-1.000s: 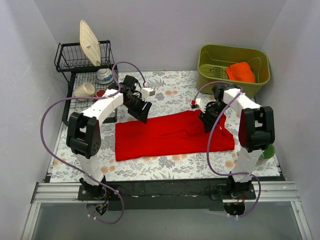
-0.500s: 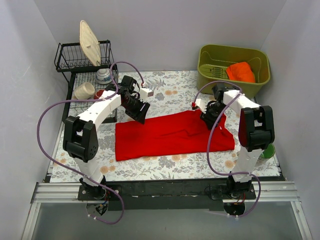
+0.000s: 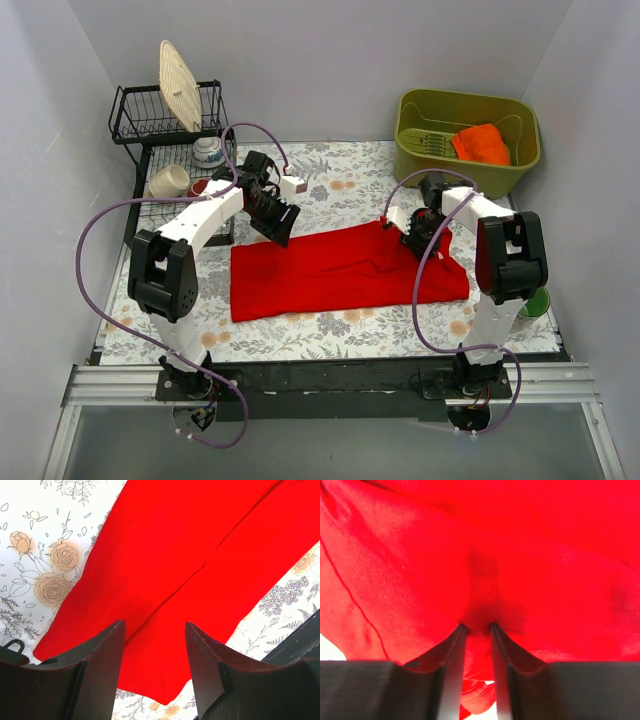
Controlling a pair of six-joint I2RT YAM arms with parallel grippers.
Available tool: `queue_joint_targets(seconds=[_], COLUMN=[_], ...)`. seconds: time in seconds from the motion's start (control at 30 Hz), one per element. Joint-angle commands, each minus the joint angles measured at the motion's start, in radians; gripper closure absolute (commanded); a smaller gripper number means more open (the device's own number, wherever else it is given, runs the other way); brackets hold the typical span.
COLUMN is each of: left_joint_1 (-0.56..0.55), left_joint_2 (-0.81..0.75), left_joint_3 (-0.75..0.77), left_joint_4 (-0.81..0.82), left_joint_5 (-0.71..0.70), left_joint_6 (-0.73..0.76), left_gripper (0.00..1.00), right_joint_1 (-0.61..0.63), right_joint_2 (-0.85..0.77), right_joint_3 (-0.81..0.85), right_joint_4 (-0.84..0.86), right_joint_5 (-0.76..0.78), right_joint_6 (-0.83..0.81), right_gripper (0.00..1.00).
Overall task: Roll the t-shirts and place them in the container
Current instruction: Fold the T-shirt at the center of the board.
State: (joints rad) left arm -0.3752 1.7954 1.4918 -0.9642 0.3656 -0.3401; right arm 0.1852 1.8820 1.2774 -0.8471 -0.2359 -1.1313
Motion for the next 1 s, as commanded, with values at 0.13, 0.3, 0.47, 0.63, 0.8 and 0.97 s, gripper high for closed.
queue_joint_targets(seconds=[0.13, 0.3, 0.47, 0.63, 0.8, 0.97], left_joint_1=[0.002, 0.002, 0.004, 0.005, 0.007, 0.010], left_joint_2=[-0.016, -0.018, -0.021, -0.028, -0.034, -0.036], left_joint_3=[0.025, 0.012, 0.007, -0.005, -0.019, -0.025], left_joint_4=[0.007, 0.015, 0.016, 0.021, 0.021, 0.021], left_joint_5=[-0.017, -0.013, -0.011, -0.011, -0.011, -0.013], left_joint_6=[0.012, 0.013, 0.015, 0.016, 0.016, 0.016], left_gripper=[0.50, 0.50, 0.50, 0.50, 0.50, 0.50], right_joint_1=[0.036, 0.071, 0.109, 0.146, 0.189, 0.227], right_joint_2=[-0.069, -0.070, -0.055, -0.032, 0.003, 0.046], right_joint_3=[0.060, 0.128, 0.181, 0.234, 0.304, 0.342], right_joint_4=[0.039, 0.033, 0.077, 0.131, 0.152, 0.155], right_joint_5=[0.024, 0.026, 0.032, 0.067, 0.110, 0.152], right_joint_6=[0.014, 0.039, 0.097, 0.154, 0.203, 0.214], right_gripper=[0.74, 0.81, 0.98, 0.99, 0.99, 0.99])
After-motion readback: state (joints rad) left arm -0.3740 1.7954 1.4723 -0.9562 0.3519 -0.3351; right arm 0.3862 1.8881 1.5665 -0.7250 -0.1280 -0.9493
